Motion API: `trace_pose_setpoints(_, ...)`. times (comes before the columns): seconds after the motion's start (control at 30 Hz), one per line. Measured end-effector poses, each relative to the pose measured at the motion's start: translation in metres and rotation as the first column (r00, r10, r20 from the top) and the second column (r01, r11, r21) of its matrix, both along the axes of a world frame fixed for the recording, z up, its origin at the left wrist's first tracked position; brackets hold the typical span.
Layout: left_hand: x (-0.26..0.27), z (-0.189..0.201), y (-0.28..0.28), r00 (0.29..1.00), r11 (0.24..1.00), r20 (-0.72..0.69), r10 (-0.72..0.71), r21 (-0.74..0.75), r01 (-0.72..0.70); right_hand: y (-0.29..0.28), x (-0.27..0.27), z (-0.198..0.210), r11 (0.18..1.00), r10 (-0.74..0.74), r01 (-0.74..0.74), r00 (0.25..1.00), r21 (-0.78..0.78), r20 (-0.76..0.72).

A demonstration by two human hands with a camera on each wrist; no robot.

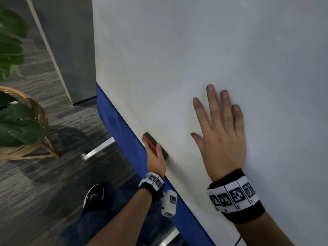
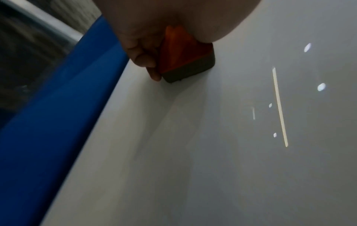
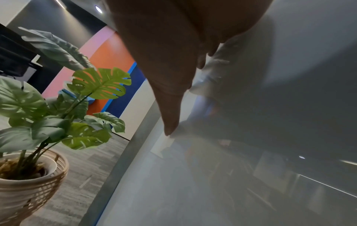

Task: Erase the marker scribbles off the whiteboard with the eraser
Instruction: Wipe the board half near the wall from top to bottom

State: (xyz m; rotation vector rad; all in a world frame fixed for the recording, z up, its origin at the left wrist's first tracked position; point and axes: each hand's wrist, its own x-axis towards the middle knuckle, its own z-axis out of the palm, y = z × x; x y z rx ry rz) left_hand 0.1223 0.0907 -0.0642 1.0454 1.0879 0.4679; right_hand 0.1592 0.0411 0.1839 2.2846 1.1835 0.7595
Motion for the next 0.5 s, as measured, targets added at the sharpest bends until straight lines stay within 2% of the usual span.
trace_pose_setpoints(0.17, 0.025, 0.042, 0.117, 0.989, 0.965, 0.105, 0.101, 0.232, -0.123, -0.003, -0.001, -0.005, 0.998, 0.016, -0.017, 1.000, 0.056, 0.011)
trace_pose_setpoints(0.27, 0.035, 0.074, 0.166, 0.980, 0.924, 0.148, 0.131, 0.339, -0.175, -0.002, -0.002, -0.005, 0.994, 0.050, -0.048, 0.999, 0.100, -0.020)
trace_pose_setpoints(0.33, 0.040, 0.069, 0.178, 0.976, 0.928, 0.153, 0.153, 0.317, -0.195, -0.004, -0.007, -0.001, 0.981, 0.096, -0.085, 0.994, 0.174, -0.054)
trace_pose_setpoints(0.4, 0.036, 0.047, 0.172, 0.983, 0.959, 0.093, 0.156, 0.226, -0.173, -0.008, -0.014, 0.017, 0.942, 0.123, -0.098, 0.991, 0.321, -0.060)
trace_pose_setpoints(0.5, 0.021, 0.013, 0.136, 0.996, 0.997, -0.043, 0.072, 0.027, -0.071, -0.023, -0.013, 0.057, 0.874, 0.017, -0.006, 1.000, 0.486, -0.017)
